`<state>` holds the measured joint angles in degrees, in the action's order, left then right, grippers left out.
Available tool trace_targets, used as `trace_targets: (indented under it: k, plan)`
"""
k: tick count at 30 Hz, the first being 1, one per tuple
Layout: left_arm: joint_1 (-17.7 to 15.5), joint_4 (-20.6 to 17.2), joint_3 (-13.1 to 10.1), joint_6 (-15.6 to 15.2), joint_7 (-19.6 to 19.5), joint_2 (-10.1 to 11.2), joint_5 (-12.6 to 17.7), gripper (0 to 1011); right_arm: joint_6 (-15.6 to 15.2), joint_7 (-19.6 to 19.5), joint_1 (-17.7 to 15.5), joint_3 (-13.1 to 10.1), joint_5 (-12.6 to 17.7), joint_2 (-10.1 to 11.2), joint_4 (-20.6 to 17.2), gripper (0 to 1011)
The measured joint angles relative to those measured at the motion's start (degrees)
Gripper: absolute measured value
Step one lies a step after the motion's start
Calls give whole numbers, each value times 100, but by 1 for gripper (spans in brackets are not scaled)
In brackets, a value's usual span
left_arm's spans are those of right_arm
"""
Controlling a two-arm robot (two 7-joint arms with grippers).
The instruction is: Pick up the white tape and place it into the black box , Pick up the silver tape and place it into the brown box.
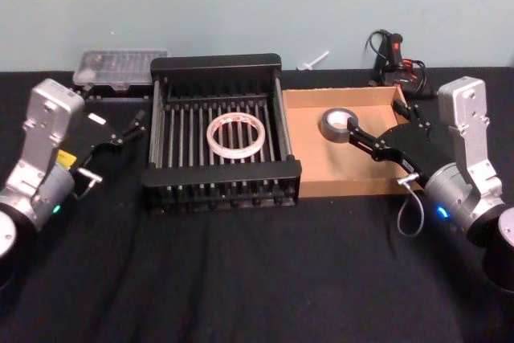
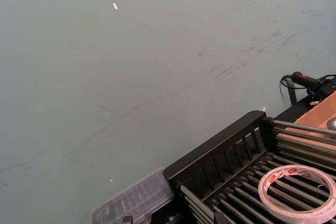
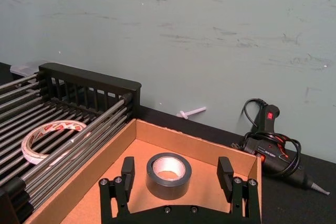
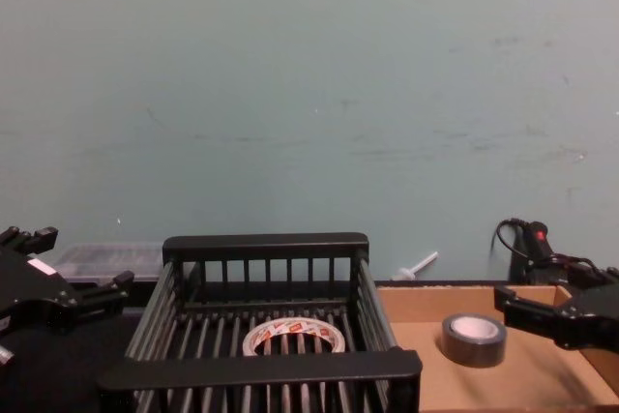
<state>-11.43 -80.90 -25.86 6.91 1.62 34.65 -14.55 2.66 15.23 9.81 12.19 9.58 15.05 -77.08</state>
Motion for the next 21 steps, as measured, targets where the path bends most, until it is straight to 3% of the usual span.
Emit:
trace_targets:
  k: [21]
  plan:
    - [0,0,0,0,0,0,0,1001,0,0,0,0,1,0,0,1002]
